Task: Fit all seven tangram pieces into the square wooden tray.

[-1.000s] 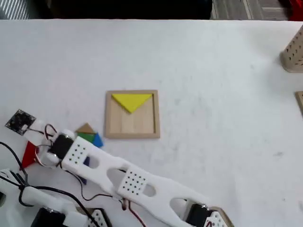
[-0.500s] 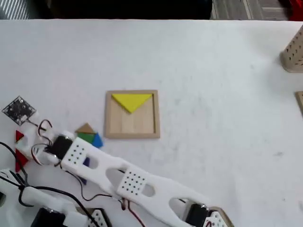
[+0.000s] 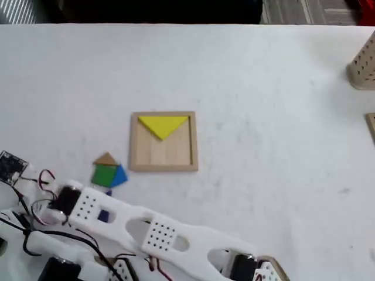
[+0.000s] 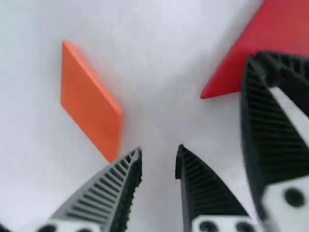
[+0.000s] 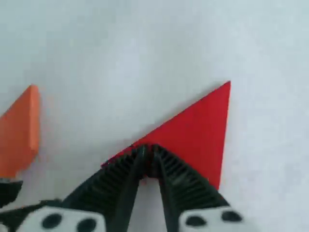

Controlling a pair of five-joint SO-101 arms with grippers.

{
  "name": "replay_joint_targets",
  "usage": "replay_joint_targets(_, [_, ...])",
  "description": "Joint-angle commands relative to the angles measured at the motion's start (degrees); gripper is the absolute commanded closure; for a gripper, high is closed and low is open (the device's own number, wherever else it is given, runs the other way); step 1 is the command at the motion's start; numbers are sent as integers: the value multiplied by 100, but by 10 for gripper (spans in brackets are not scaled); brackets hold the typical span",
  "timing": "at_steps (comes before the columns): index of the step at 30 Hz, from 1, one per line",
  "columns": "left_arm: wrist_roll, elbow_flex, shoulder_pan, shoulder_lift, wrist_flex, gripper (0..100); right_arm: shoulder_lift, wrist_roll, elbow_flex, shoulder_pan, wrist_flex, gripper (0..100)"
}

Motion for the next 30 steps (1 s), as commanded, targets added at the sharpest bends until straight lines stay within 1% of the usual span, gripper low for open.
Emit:
replay_joint_targets(1, [202, -325, 84, -171, -53, 865, -189, 88, -123, 338, 1051, 981])
replay_joint_targets(4, [633, -756, 92, -171, -44, 865, -163, 88, -563, 391, 1815, 981])
replay_joint_targets(8, [1108, -1618, 110, -136, -35, 865, -224, 88, -624, 391, 2360, 981])
replay_joint_targets(11, [1670, -2119, 391, -119, -79, 865, -277, 88, -633, 409, 2589, 981])
replay_joint_targets(13, [1846, -2268, 655, -119, -79, 866, -479, 88, -624, 497, 2765, 981])
replay_joint_targets(15, [1943, -2277, 998, -110, -255, 867, -734, 79, -624, 593, 3090, 981])
replay_joint_targets(17, [1978, -2224, 1253, 13, -475, 868, -998, -105, -624, 752, 3538, 981])
replay_joint_targets(20, [1978, -2207, 1578, 567, -686, 868, -1349, -237, -615, 1112, 4163, 981])
replay_joint_targets(26, [1978, -2831, 1640, 2158, -888, 868, -1516, -237, -580, 1754, 4242, 981])
replay_joint_targets(30, [1969, -3385, 1771, 3125, -888, 868, -1648, -211, -580, 1982, 4259, 981])
